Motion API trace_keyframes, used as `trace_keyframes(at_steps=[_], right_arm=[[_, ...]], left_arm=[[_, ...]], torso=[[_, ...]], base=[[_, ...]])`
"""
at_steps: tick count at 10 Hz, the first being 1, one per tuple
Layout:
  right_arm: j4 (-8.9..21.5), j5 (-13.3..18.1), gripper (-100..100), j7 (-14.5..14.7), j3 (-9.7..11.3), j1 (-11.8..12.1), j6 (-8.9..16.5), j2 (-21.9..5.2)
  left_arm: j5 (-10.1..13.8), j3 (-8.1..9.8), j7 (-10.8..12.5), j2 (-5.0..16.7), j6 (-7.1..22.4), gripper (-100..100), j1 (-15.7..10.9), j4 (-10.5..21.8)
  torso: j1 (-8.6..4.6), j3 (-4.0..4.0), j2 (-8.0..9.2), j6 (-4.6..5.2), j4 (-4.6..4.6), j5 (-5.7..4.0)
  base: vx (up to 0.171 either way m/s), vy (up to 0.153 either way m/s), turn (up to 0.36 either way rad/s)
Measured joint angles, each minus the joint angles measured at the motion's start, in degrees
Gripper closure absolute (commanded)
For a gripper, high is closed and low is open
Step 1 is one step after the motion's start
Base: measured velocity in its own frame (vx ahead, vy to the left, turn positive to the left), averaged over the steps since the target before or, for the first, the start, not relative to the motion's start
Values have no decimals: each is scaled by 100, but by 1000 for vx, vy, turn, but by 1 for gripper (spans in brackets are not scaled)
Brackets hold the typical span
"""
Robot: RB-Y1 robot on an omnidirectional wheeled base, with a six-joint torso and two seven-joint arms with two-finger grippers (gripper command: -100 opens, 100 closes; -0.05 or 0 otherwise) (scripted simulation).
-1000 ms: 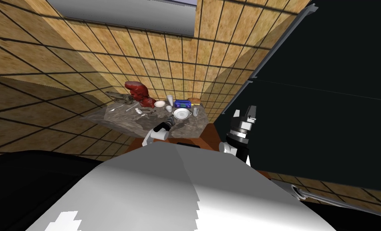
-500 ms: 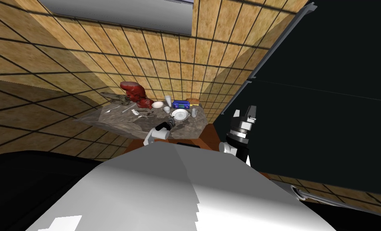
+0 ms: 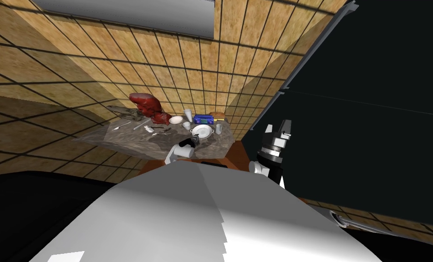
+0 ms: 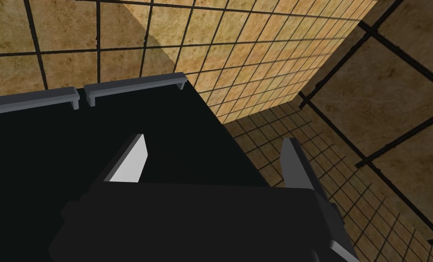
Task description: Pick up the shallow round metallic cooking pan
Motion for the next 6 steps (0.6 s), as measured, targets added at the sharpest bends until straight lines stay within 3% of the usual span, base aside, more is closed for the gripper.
trace_keyframes(at_steps=[4,5,6], right_arm=[[0,0,0,0,0,-1,0,0],[0,0,0,0,0,-1,0,0],[0,0,0,0,0,-1,0,0]], left_arm=[[-109,-50,33,-108,493,-100,-75,-30],[-112,-52,35,-114,519,0,-77,-32],[-112,-52,35,-113,516,-100,-77,-32]], torso=[[0,9,17,0,4,0],[6,12,22,-1,4,1],[10,15,26,-1,5,2]], base=[[30,-26,-12],[0,0,0],[22,-1,3]])
